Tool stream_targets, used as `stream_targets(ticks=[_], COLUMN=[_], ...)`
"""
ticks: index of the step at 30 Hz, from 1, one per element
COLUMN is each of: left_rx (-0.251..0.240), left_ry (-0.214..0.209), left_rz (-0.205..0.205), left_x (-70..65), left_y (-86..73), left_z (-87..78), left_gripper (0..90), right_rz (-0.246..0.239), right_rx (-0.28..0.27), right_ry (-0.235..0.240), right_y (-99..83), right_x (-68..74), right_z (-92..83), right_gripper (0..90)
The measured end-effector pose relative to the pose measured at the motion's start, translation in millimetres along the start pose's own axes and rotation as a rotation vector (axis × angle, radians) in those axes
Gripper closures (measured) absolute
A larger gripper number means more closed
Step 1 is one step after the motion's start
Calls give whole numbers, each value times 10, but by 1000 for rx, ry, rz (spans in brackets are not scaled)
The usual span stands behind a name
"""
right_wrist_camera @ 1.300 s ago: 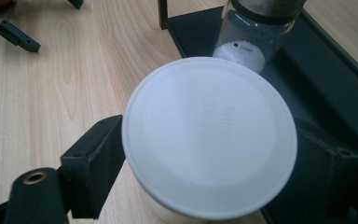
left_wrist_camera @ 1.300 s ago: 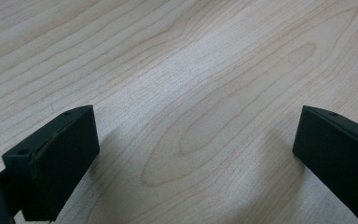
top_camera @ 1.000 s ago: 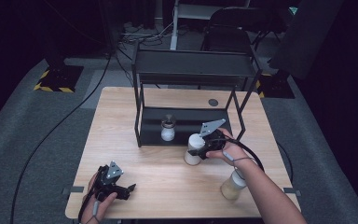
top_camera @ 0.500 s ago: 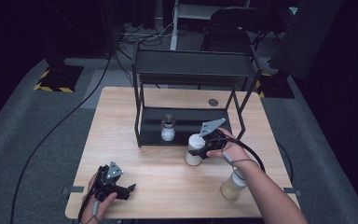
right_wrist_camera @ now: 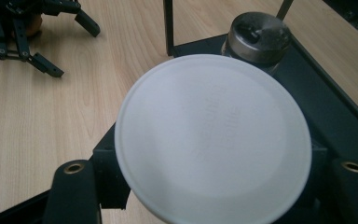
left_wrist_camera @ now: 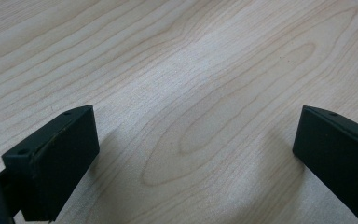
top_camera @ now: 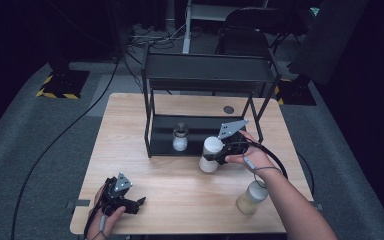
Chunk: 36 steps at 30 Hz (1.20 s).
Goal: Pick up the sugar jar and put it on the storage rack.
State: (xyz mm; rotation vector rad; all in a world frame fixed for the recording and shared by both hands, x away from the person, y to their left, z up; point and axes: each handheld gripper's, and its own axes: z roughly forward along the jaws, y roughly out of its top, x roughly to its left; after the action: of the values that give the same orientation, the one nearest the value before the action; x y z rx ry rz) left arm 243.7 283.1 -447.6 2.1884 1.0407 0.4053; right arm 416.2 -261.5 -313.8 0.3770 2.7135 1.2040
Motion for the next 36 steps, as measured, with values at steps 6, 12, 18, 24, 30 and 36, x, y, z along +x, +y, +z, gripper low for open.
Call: stream_targets(ticks=[6,12,18,24,30,36], left_rx=[0,0,0,0,-2,-2], left_ry=[0,0,0,0,-3,-6], left_rz=[0,0,0,0,5,6], left_x=[0,0,0,0,6,6], left_y=[0,0,0,0,-2,-3], left_z=[0,0,0,0,2,1], left_gripper=[3,3,3,3,3,3], right_rz=[-2,-4,-5,7,20,35], right_rx=[-6,-22,-30,-32,-37,-16], right_ry=[-25,-39,-53,-60,-70,-76], right_y=[89,179,266,330,349,340], right_x=[-24,-69,-129,-219,-312,-415], right_z=[-106,-198,-211,-147,-5,181], right_gripper=[340,340,341,340,340,340])
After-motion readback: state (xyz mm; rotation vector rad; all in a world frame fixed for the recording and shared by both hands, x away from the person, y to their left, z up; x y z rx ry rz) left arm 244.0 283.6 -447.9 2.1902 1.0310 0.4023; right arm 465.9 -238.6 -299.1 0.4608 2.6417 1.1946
